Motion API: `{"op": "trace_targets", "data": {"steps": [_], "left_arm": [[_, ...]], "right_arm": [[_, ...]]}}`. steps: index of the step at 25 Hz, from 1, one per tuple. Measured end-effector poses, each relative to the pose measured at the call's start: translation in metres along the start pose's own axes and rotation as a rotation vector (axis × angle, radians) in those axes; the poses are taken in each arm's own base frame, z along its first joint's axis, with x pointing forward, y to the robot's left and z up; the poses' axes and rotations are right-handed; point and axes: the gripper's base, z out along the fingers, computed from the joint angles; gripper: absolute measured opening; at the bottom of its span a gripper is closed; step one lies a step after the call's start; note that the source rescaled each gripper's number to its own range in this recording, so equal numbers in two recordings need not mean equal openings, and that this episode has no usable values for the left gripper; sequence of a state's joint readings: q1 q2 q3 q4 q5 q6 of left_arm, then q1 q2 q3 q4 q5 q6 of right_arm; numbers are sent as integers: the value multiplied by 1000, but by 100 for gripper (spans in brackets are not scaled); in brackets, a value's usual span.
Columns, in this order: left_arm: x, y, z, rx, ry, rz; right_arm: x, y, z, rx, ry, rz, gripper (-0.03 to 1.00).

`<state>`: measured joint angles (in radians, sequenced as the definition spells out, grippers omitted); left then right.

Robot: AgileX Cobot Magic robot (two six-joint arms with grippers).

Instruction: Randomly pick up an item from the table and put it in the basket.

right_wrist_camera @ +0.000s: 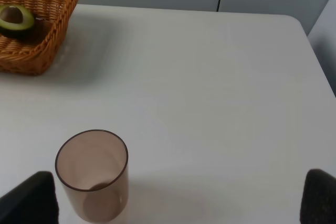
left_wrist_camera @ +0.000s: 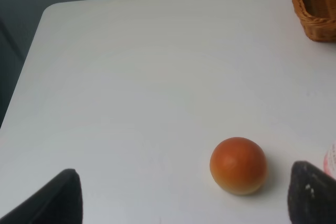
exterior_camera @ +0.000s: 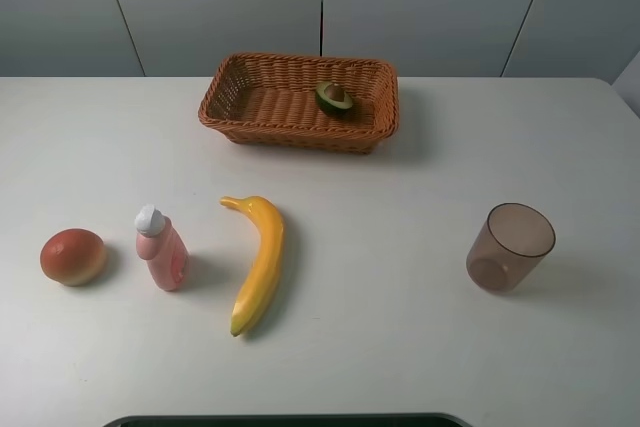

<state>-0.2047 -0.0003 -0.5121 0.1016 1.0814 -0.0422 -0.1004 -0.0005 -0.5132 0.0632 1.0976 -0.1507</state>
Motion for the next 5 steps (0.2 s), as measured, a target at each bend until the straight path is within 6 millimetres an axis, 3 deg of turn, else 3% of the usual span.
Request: {"op": "trace_targets", "data": {"steps": [5], "left_arm": [[0,0,0,2,0,1]], "right_arm": [[0,0,0,0,0,0,99]]}}
